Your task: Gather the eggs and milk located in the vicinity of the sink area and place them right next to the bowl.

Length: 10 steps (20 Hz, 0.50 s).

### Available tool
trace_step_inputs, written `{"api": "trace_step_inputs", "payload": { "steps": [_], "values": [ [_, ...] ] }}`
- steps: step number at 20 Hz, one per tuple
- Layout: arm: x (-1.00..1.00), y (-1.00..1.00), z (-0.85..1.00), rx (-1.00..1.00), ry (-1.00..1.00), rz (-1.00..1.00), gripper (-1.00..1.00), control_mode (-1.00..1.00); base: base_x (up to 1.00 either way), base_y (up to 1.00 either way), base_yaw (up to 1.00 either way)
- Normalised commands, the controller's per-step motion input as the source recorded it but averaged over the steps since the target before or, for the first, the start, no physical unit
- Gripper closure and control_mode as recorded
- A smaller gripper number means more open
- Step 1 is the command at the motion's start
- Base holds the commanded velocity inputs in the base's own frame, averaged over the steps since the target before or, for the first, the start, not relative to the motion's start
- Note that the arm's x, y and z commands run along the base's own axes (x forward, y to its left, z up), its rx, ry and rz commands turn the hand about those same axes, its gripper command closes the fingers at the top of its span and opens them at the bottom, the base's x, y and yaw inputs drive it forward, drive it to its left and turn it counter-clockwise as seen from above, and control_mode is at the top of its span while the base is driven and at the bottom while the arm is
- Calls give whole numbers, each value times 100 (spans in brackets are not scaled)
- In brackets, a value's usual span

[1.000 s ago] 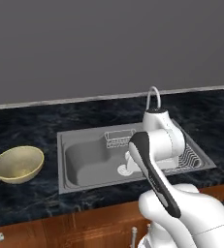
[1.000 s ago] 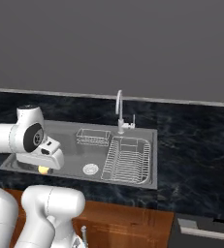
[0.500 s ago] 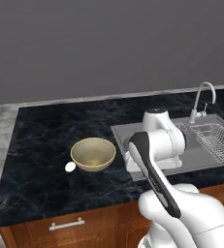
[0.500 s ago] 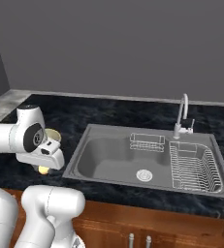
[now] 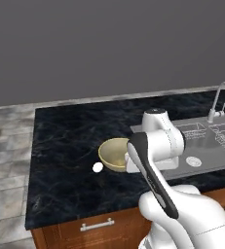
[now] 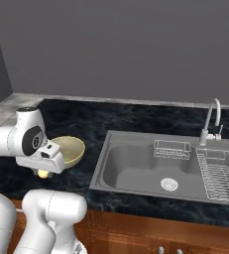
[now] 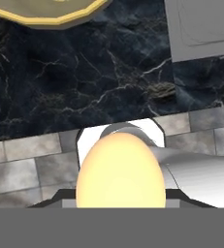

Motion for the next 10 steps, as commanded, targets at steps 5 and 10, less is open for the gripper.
{"api": "trace_step_inputs", "payload": {
  "steps": [5, 10],
  "values": [
    [0, 0, 0, 0, 0, 0, 100, 100, 11, 61, -1],
    [0, 0, 0, 0, 0, 0, 100, 100, 5, 84, -3]
  ]
}}
